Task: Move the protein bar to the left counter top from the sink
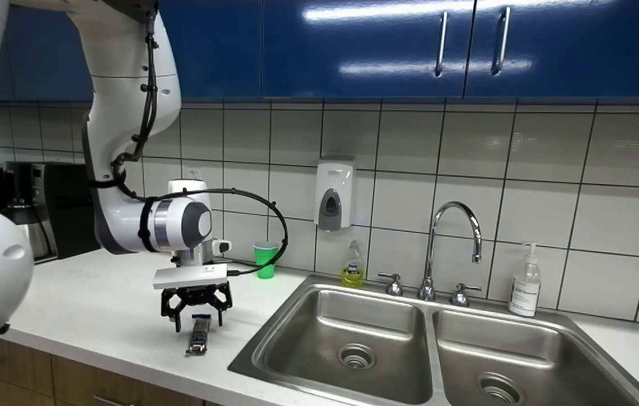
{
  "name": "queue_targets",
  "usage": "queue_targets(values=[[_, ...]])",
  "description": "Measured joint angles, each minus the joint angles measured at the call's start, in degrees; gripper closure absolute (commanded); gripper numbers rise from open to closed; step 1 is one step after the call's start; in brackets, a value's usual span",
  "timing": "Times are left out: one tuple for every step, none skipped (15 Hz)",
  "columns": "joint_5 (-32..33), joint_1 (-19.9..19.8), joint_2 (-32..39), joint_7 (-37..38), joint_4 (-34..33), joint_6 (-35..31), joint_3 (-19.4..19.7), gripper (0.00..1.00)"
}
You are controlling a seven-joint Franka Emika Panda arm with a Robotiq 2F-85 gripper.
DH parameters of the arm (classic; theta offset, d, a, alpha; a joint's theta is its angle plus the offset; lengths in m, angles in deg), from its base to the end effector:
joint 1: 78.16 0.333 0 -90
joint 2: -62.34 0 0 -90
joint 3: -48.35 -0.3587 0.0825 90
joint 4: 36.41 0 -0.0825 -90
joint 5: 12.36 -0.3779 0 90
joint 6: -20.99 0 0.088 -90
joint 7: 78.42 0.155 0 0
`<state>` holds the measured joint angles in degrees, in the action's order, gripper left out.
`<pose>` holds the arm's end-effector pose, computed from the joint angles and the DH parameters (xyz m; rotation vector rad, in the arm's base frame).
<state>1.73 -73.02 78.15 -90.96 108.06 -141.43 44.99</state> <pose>0.4683 0.0806 0.1761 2.9406 0.9061 0.0571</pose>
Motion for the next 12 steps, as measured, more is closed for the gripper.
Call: queue_targets(values=[[-0.1, 0.0, -0.2, 0.0, 0.0, 0.0, 0.0, 0.0], [-0.6, -0.2, -0.6, 0.0, 0.1, 0.0, 0.0, 0.0], [-1.5, -0.4, -1.2, 0.0, 0.1, 0.0, -0.1, 0.0], [-3.1, -0.8, -1.9, 0.0, 0.3, 0.0, -0.2, 0.0], [-5.2, -1.4, -2.9, -0.1, 0.4, 0.2, -0.5, 0.0], [-7.4, -1.9, -3.9, -0.1, 0.6, 0.4, -0.6, 0.0], [-9.6, -2.4, -5.0, -0.1, 0.6, 1.0, -0.7, 0.0], [-11.6, -2.9, -6.1, 0.0, 0.7, 1.8, -0.6, 0.0], [-12.9, -3.3, -7.1, 0.2, 0.7, 2.5, -0.5, 0.0], [-13.7, -3.6, -8.1, 0.6, 0.7, 3.3, -0.2, 0.0], [-13.9, -3.8, -9.0, 1.4, 0.8, 4.0, 0.4, 0.0], [-13.7, -3.8, -9.9, 2.7, 0.9, 4.6, 1.1, 0.0]])
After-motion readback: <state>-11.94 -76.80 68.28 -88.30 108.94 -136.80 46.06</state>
